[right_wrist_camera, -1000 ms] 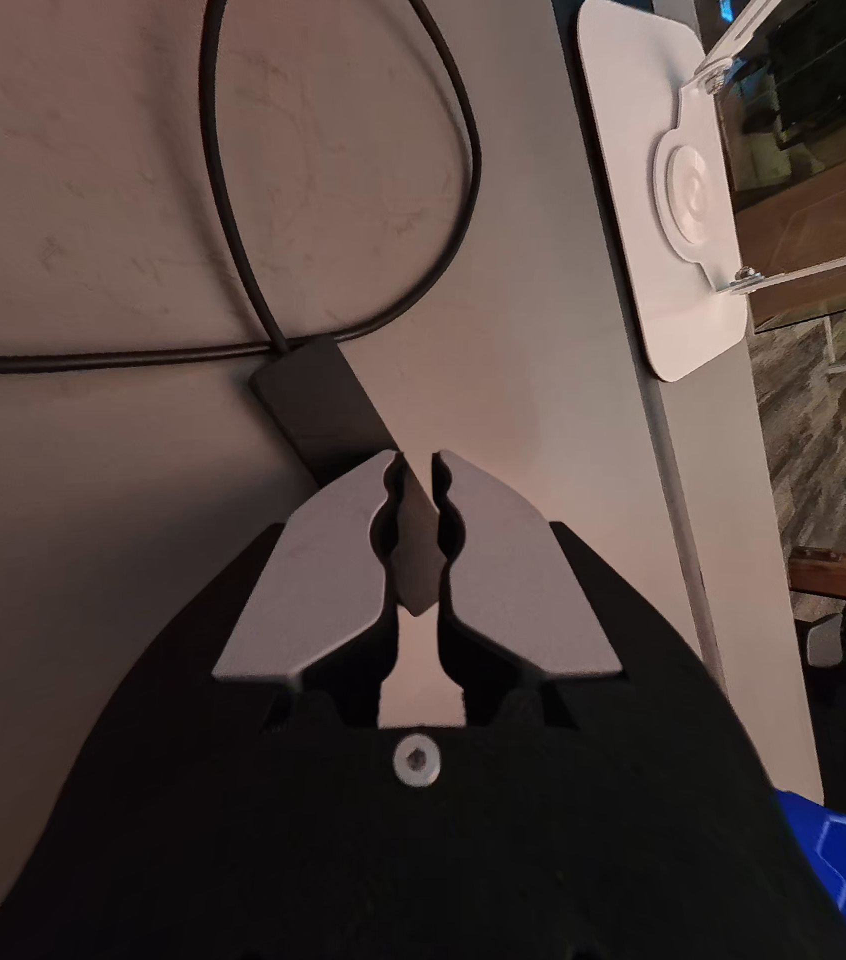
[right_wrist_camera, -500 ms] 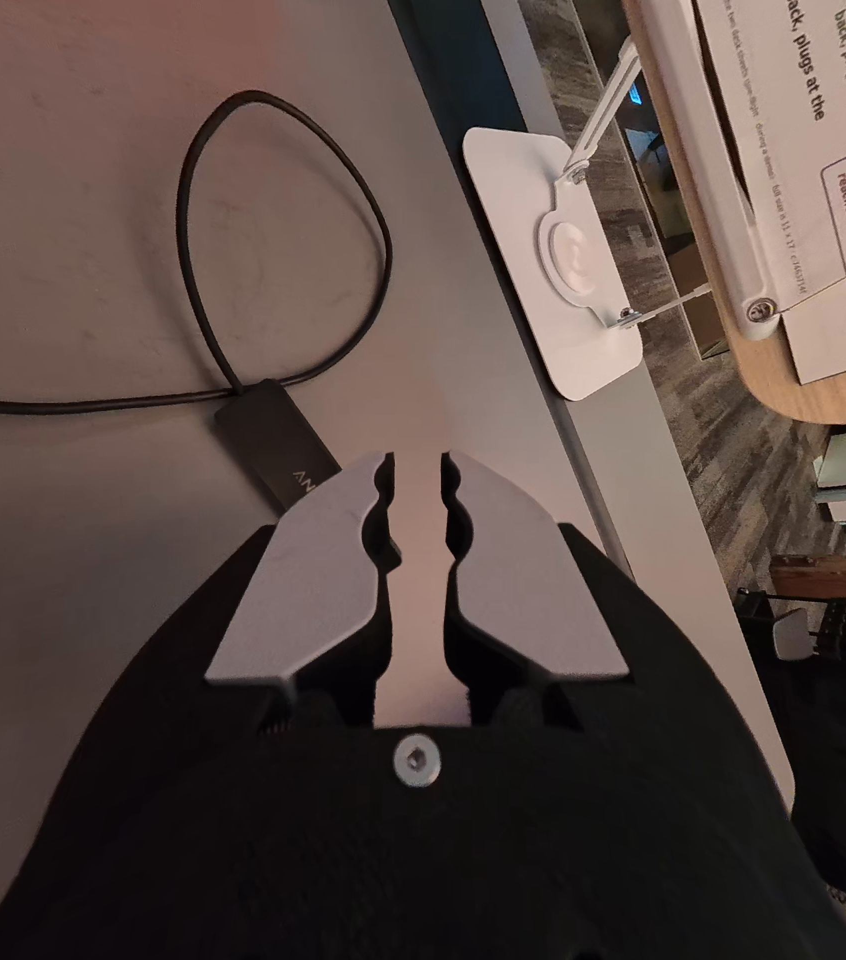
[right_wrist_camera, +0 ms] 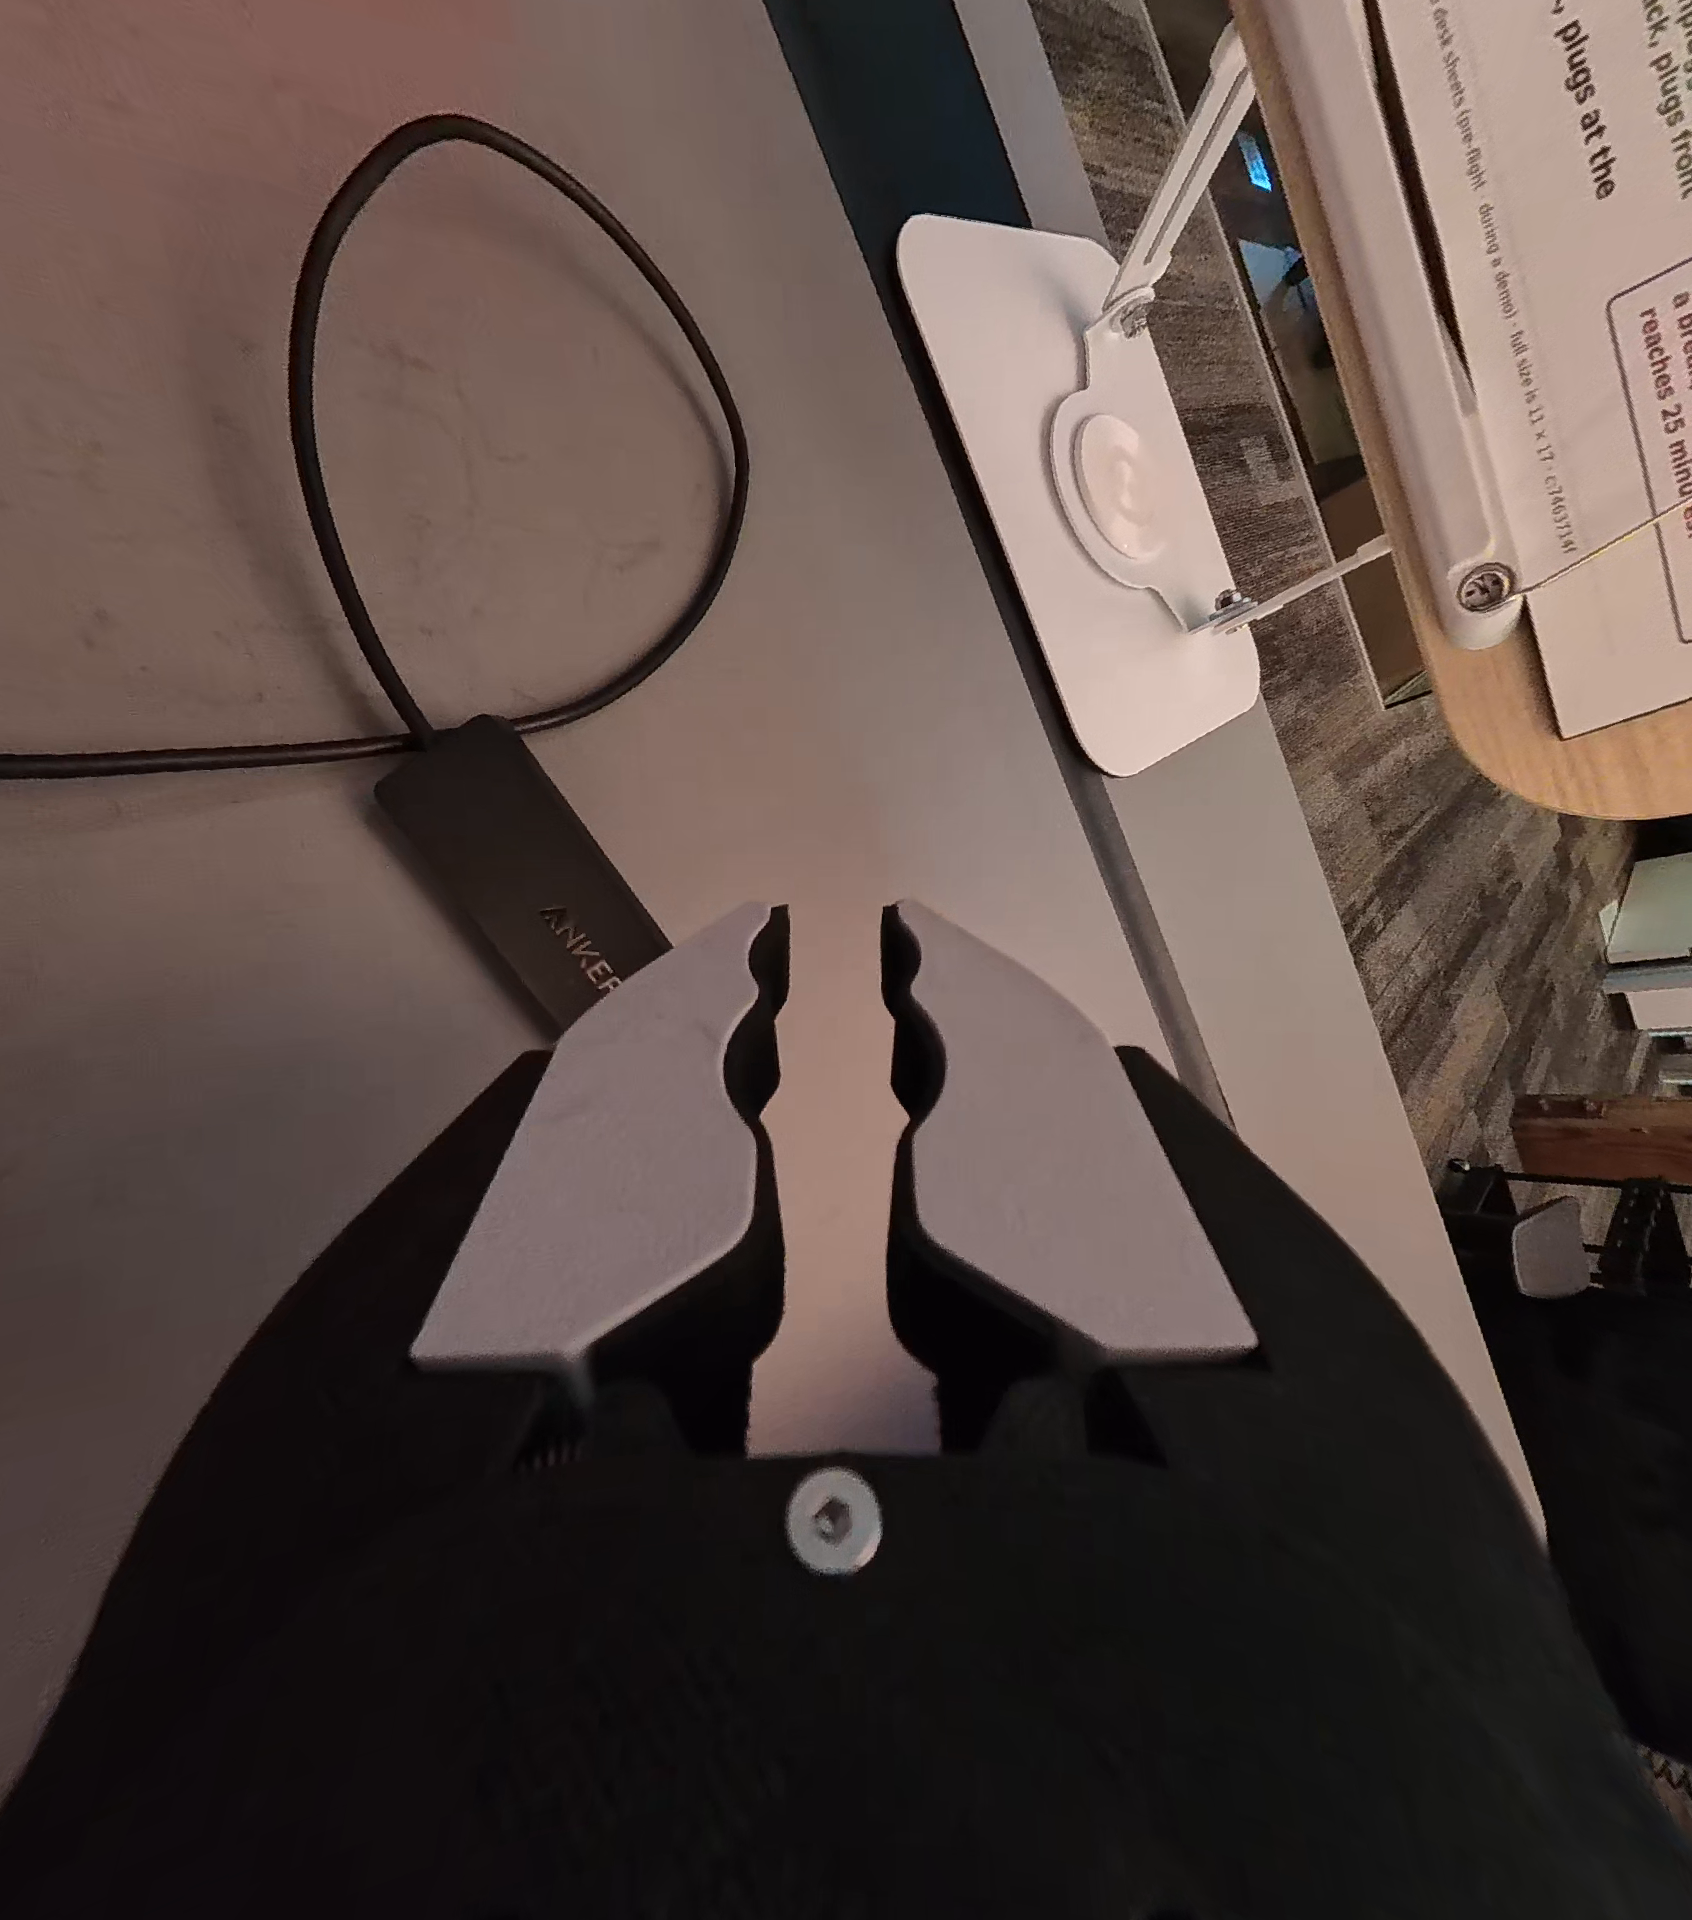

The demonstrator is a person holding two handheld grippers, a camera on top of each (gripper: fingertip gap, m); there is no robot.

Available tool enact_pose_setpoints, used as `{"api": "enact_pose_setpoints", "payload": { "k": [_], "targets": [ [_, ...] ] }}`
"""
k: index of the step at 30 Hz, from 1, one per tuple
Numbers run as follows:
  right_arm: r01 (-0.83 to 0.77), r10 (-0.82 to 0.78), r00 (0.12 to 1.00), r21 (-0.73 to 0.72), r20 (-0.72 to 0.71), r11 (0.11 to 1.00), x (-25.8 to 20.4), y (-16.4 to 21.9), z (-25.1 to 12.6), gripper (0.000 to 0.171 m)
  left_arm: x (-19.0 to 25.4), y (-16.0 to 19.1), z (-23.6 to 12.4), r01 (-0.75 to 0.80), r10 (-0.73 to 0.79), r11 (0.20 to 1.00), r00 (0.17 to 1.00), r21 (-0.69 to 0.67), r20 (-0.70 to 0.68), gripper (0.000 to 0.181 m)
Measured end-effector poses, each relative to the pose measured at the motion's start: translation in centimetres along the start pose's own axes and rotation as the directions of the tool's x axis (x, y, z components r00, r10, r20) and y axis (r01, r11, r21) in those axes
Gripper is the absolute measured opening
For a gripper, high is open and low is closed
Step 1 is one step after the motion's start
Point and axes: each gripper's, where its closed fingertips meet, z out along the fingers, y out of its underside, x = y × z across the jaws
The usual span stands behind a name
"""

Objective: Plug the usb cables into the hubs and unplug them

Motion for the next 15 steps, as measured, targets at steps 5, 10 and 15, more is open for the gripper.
{"api": "enact_pose_setpoints", "payload": {
  "k": [5,10,15],
  "targets": [
    [0.006,-0.006,1.000,0.010,-0.006,1.000,0.3,-0.1,-0.4,0.018,0.3,0.6,-0.3,0.066,-0.070,0.997,0.991,-0.033,-0.118,0.025],
    [0.009,-0.009,1.000,0.031,-0.021,0.999,0.7,-0.6,-0.9,0.018,-2.8,-2.1,-5.3,0.013,-0.014,0.990,1.000,0.141,0.009,0.025],
    [0.017,-0.015,0.999,0.040,-0.036,0.999,0.9,-1.0,-1.1,0.018,-6.3,-5.5,-13.6,-0.124,0.086,0.969,0.980,0.216,0.178,0.024]
  ]
}}
